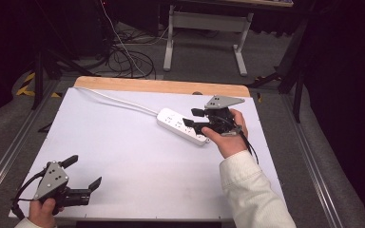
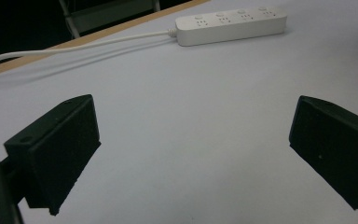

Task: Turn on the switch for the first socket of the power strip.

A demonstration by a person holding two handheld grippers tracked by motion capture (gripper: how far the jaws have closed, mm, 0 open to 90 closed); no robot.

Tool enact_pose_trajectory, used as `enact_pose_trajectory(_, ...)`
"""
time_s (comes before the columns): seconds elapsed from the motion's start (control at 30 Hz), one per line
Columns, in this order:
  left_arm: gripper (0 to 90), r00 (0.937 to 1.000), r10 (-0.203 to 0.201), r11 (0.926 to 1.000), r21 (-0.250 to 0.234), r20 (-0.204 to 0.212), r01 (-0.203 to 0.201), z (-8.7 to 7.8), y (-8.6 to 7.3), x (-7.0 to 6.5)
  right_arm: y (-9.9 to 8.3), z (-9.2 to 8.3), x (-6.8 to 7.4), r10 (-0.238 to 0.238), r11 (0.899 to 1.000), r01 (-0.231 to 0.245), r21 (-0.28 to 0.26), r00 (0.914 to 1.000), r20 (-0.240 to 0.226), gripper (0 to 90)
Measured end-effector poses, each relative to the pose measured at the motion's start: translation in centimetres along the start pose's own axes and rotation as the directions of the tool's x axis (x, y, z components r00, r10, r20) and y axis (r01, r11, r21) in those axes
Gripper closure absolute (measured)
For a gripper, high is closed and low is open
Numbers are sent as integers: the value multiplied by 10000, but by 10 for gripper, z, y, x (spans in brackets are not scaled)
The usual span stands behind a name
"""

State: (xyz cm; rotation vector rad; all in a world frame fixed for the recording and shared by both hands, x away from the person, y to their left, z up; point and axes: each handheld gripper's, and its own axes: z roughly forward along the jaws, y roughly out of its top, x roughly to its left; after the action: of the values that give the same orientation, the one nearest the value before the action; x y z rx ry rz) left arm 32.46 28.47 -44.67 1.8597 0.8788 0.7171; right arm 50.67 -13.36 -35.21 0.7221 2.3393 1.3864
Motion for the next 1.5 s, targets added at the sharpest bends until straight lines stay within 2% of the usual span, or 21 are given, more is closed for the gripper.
enact_pose_trajectory(0.07,22,10000,7,10000,-8,4,-7,0,0,0,2,5,-2,180,9997,-182,-169,9998,-111,562)
enact_pose_trajectory(0.13,22,10000,-88,10000,-32,2,88,0,0,0,5,10,-3,50,9999,-51,-164,10000,-66,616)
enact_pose_trajectory(0.17,22,10000,-88,10000,-32,2,88,0,0,0,5,10,-3,50,9999,-51,-164,10000,-66,616)
enact_pose_trajectory(0.2,22,10000,-74,10000,-35,12,74,0,0,1,8,16,-4,-79,10000,79,-14,9999,-133,665)
enact_pose_trajectory(0.33,22,10000,-13,10000,-7,40,13,0,0,1,13,28,-4,-442,9984,450,328,9987,-271,760)
enact_pose_trajectory(0.53,22,10000,10,10000,-10,67,-10,1,0,1,19,49,-6,-849,9927,870,833,9960,-281,839)
enact_pose_trajectory(0.73,22,10000,-11,10000,-52,97,11,1,0,1,21,64,-10,-873,9902,887,1083,9960,-171,895)
enact_pose_trajectory(0.93,22,9999,-14,10000,-78,111,15,0,1,1,23,85,-16,-634,9873,631,1460,9980,-28,900)
enact_pose_trajectory(1.0,22,9999,-10,10000,-97,128,11,0,1,1,22,87,-16,-544,9877,534,1473,9985,24,900)
enact_pose_trajectory(1.07,22,9999,-7,10000,-97,134,8,0,1,1,20,94,-20,-322,9878,276,1532,9991,279,900)
enact_pose_trajectory(1.2,22,9999,-12,10000,-96,148,13,0,1,1,14,101,-26,102,9881,-169,1528,9990,444,900)
enact_pose_trajectory(1.5,22,9997,14,9999,-123,241,-11,0,1,1,4,119,-36,446,9835,-568,1715,9963,740,900)
